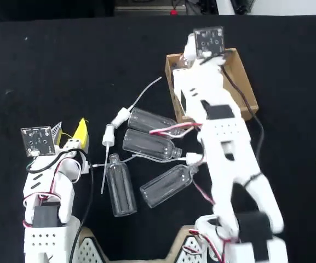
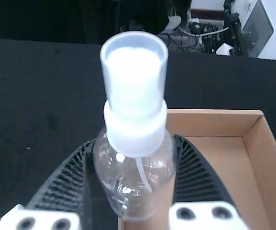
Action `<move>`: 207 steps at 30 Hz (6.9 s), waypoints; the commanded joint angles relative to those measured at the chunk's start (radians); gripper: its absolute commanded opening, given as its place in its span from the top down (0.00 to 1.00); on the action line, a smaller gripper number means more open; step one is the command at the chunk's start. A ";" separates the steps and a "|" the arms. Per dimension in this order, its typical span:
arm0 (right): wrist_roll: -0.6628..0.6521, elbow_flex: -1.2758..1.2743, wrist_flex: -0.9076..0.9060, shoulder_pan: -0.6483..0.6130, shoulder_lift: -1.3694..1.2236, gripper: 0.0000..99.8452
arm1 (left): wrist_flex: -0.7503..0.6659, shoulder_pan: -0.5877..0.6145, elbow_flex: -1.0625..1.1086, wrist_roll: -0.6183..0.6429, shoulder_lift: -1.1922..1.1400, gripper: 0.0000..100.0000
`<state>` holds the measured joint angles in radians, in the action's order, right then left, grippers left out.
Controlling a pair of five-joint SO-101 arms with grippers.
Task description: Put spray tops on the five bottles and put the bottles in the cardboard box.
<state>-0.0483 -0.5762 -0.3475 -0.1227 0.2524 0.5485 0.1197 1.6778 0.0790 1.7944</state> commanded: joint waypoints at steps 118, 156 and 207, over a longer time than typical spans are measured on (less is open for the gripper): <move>0.058 0.211 0.276 -0.006 -0.447 0.62 | 0.026 -0.091 0.021 0.012 0.017 0.81; 0.118 -0.024 -0.793 -0.582 0.262 0.74 | -0.063 0.292 0.021 0.252 0.025 0.81; -0.394 0.344 -1.398 0.103 0.117 0.93 | -0.091 0.315 0.021 0.290 0.017 0.81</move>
<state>-0.1910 -0.2064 -1.6548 -0.3422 0.3030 0.4810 0.4358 1.6778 0.3613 1.8021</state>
